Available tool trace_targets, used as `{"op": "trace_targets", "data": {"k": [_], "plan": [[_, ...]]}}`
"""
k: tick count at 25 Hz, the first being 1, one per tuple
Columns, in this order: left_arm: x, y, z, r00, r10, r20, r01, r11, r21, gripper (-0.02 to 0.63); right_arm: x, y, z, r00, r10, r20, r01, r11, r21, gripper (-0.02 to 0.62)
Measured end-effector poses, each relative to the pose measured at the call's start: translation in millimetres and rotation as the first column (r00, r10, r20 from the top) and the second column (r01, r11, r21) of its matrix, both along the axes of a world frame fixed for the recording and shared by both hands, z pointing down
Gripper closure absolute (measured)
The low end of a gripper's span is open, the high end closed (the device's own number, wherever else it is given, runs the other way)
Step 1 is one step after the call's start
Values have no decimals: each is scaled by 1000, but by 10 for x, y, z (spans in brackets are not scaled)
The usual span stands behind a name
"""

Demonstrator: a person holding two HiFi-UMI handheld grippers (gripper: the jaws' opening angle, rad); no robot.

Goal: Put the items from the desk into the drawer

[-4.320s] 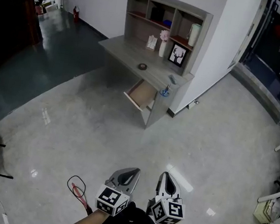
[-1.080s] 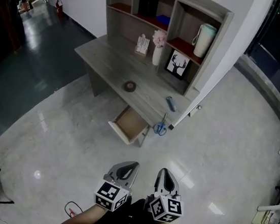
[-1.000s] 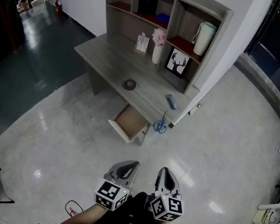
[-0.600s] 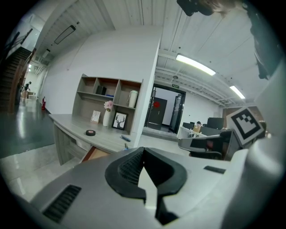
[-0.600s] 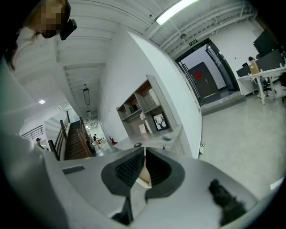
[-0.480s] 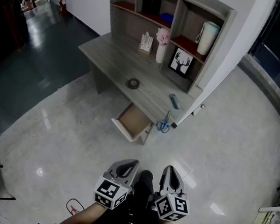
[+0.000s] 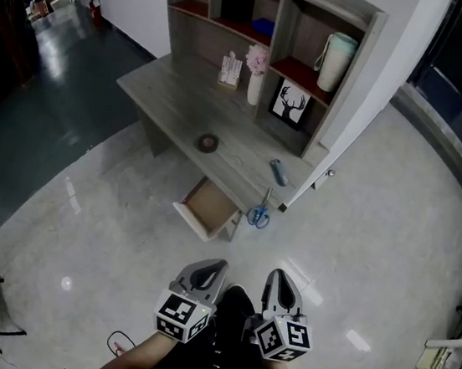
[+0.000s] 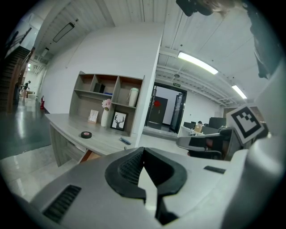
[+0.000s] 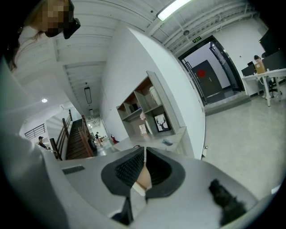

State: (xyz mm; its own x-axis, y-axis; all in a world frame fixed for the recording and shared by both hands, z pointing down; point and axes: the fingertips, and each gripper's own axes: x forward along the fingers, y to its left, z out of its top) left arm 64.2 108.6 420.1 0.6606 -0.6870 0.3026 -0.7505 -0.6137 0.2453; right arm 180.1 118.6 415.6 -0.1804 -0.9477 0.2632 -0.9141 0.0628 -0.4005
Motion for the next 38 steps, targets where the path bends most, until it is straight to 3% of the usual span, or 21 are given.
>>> {"op": "trace_targets", "data": {"k": [14,19,24,34,35,38], "plan": [[362,-673,280,1000,-16,17,17,998,-63,597,250,-676,366,996,-54,68,61,993,-104,583],[411,-853,466,998,-46,32,49,995,-86,597,324,-884,599,980,-45,195,78,983,-166,583],[441,-987,666,998,-54,46,59,991,-117,597,326,-1098,824,944,-77,322,150,966,-211,583],[495,-1246,961,996,-57,75,66,990,-124,597,306,-1319,1279,914,-82,397,207,936,-284,581],[499,-1261,993,995,-55,79,65,990,-126,597,293,-1324,1330,910,-88,405,219,931,-291,578],[501,-1314,1083,995,-61,85,71,989,-131,597,224,-1340,1471,894,-125,430,274,912,-305,476]]}}
